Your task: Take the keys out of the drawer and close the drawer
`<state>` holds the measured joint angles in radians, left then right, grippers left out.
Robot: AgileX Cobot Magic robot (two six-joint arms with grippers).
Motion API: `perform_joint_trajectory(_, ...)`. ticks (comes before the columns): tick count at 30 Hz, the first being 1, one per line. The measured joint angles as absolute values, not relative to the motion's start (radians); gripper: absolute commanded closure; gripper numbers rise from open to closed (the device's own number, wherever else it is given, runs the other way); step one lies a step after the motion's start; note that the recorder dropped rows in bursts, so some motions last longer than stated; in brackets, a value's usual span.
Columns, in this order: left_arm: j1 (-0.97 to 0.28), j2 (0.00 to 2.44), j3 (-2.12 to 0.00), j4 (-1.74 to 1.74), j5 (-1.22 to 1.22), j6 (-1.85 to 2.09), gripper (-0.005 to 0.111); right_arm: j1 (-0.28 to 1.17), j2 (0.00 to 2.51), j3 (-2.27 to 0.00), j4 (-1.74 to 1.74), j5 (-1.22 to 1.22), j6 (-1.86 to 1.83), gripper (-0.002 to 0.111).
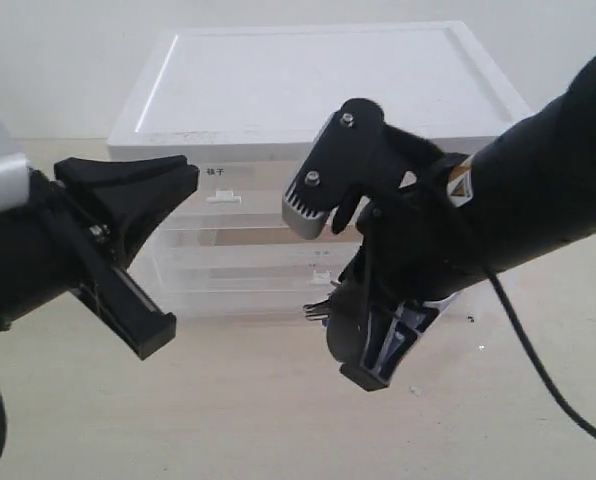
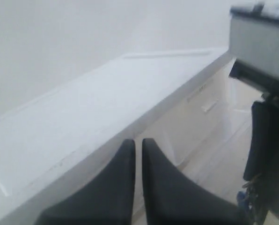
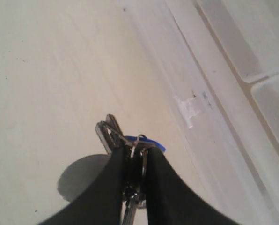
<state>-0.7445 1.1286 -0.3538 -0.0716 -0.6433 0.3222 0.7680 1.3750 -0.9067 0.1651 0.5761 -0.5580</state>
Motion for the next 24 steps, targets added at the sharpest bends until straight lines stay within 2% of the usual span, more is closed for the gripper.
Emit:
perform_joint_trajectory(5,-0.744,1.065,-0.307,-0.078,-0.643,0.324,0.102,0.768,1.516,-0.907,0.167,0.473,-0.654,0.108)
perform_joint_trajectory(11,-0.744,1.065,-0.307,-0.078,-0.643,0.324,0.102,0.768,1.524,-0.907,0.164,0.380,-0.679,0.107)
perform_joint_trajectory(18,-0.744,1.065,-0.307,-0.078,-0.643,0.324,0.102,0.768,1.524,-0.907,0.163,0.357,-0.679,0.075)
perform_joint_trajectory(24,-0.744,1.065,-0.307,-0.078,-0.637,0.324,0.102,0.768,1.524,-0.907,0.162,0.353,-0.679,0.074)
